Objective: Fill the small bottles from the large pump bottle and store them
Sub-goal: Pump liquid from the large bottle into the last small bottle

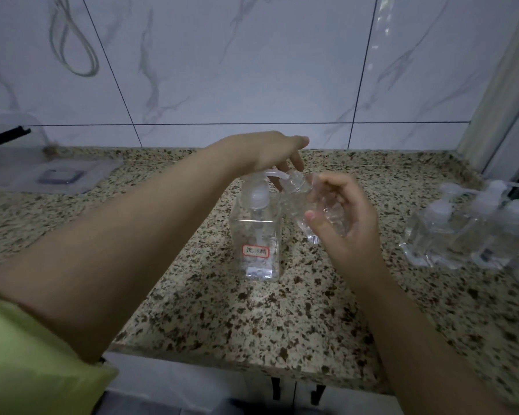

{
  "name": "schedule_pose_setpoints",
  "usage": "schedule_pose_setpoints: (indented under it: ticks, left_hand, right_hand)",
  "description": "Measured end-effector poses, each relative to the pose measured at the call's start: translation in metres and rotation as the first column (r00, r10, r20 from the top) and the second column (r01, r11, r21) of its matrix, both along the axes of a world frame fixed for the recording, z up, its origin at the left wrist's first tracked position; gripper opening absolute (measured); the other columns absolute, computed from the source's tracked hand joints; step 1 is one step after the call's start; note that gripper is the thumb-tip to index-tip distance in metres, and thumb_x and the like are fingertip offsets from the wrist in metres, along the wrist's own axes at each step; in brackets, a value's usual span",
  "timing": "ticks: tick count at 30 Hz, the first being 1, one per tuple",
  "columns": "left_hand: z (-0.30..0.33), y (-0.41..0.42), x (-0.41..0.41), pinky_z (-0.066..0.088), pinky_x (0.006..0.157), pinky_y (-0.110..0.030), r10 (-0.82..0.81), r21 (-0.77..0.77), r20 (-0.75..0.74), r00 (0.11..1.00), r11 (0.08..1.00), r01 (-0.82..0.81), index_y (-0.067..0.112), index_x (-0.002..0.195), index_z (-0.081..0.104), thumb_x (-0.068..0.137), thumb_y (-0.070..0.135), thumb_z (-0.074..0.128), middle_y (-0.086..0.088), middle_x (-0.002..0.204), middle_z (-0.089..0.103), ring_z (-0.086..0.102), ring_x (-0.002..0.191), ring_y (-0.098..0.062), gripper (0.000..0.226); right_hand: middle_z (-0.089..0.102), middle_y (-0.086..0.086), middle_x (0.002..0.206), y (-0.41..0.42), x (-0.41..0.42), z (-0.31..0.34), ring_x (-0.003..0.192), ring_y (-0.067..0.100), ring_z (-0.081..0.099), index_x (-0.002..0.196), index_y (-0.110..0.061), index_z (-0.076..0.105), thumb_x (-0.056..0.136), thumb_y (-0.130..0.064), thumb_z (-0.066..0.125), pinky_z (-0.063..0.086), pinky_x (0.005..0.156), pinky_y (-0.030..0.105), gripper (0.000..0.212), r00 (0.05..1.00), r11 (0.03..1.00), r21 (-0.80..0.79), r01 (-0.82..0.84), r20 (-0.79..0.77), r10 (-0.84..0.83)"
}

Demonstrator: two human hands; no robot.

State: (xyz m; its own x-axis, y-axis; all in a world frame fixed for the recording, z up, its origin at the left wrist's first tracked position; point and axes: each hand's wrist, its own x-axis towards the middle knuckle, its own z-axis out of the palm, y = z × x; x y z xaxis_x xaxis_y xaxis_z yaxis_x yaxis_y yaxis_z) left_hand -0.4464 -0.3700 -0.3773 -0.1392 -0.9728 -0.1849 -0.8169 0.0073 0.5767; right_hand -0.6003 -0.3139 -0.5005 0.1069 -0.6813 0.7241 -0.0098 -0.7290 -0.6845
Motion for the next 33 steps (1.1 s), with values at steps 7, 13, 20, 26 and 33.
schedule_pose_setpoints:
  ticks: [7,13,20,26,33]
  left_hand:
    - [0.0029,0.0020,0.0009,0.040,0.108,-0.048,-0.028,-0.020,0.035,0.999,0.999,0.028,0.029,0.098,0.072,0.102,0.059,0.026,0.000,0.106,0.071,0.060,0.100,-0.022,0.055]
    - [0.0026,0.0019,0.0009,0.044,0.105,-0.048,-0.053,-0.009,0.004,0.999,0.999,0.053,0.023,0.107,0.072,0.103,0.057,0.027,-0.004,0.107,0.071,0.063,0.094,-0.022,0.057]
    - [0.0035,0.0044,-0.0027,0.043,0.103,-0.044,-0.082,0.025,0.099,0.992,0.996,0.080,0.020,0.119,0.069,0.105,0.054,0.023,-0.007,0.117,0.066,0.061,0.107,-0.024,0.059]
    - [0.0050,0.0059,-0.0039,0.044,0.101,-0.041,-0.084,0.010,0.119,0.989,0.996,0.083,0.019,0.122,0.067,0.105,0.054,0.020,-0.008,0.120,0.065,0.063,0.104,-0.023,0.061]
    - [0.0052,0.0064,-0.0020,0.042,0.097,-0.036,-0.070,-0.016,0.140,0.988,0.997,0.073,0.018,0.122,0.067,0.105,0.055,0.017,-0.008,0.124,0.063,0.062,0.107,-0.022,0.064]
  right_hand:
    - [0.061,0.005,0.102,-0.0006,-0.0004,-0.0010,0.095,0.019,0.057,0.119,-0.015,0.058,0.087,-0.023,0.064,0.050,0.085,0.026,0.034,1.000,1.000,-0.025,0.006,-0.021,-0.007]
    - [0.063,-0.008,0.105,0.0010,-0.0008,0.0007,0.100,0.018,0.060,0.119,-0.025,0.058,0.086,-0.025,0.065,0.054,0.090,0.038,0.033,1.000,1.000,0.013,-0.004,0.008,0.003]
    - [0.061,-0.002,0.103,-0.0014,-0.0001,-0.0013,0.097,0.017,0.058,0.119,-0.014,0.059,0.087,-0.025,0.064,0.052,0.085,0.034,0.034,0.999,1.000,-0.001,-0.001,-0.032,0.001]
    - [0.061,0.002,0.104,-0.0010,-0.0001,-0.0006,0.099,0.021,0.059,0.120,-0.013,0.058,0.087,-0.024,0.064,0.053,0.088,0.033,0.035,1.000,1.000,-0.005,0.013,-0.027,-0.013]
    - [0.062,0.003,0.106,-0.0004,-0.0005,0.0009,0.101,0.021,0.059,0.120,-0.018,0.058,0.088,-0.025,0.063,0.053,0.090,0.034,0.034,1.000,1.000,0.001,0.018,-0.017,-0.018]
